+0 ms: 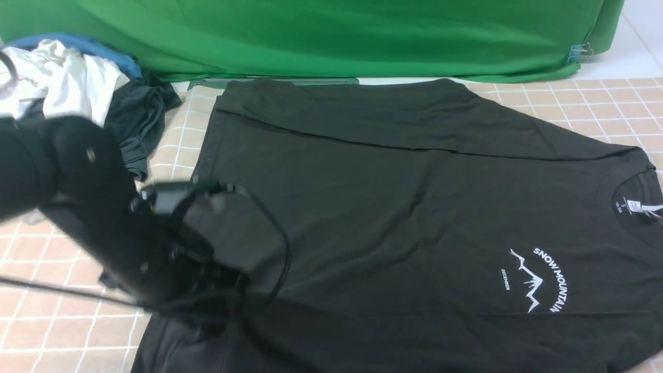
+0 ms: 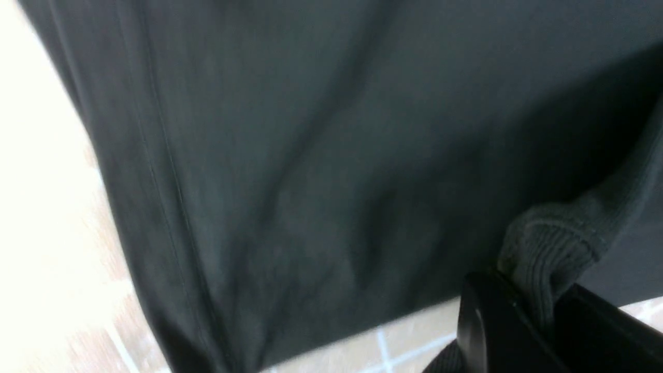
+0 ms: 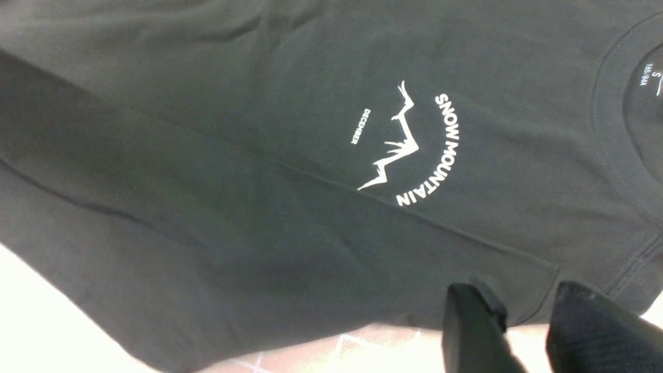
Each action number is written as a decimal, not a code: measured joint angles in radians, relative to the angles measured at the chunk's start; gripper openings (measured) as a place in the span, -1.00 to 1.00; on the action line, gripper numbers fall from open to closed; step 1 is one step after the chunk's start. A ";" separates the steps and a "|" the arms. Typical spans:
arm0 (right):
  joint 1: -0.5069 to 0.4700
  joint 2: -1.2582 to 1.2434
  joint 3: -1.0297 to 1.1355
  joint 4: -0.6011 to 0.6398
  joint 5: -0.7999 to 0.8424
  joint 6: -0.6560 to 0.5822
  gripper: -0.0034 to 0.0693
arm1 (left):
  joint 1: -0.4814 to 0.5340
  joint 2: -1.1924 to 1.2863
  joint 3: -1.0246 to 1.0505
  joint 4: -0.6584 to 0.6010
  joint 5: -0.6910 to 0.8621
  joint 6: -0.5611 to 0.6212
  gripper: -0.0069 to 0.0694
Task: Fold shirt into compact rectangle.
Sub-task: 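Fold the left side of the black T-shirt inward over its body, then grab the top left corner of the dark shirt with the left gripper, then fold the left side of the dark shirt inward over its body with the left gripper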
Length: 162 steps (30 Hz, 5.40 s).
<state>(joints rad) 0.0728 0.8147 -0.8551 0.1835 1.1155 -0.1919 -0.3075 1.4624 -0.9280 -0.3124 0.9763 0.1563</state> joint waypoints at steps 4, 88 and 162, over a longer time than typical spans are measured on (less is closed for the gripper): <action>0.000 0.000 0.000 0.000 -0.001 0.000 -0.26 | 0.000 0.000 -0.122 0.004 0.023 -0.042 -0.72; 0.000 0.000 0.000 0.000 -0.018 0.014 -0.76 | 0.133 0.588 -0.926 0.350 -0.256 -0.321 0.70; 0.000 0.000 0.000 0.000 -0.045 0.106 -0.69 | 0.233 0.629 -1.138 -0.030 0.143 -0.281 -0.77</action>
<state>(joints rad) 0.0728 0.8147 -0.8551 0.1835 1.0707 -0.0860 -0.0744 2.0914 -2.0662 -0.3420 1.1196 -0.1246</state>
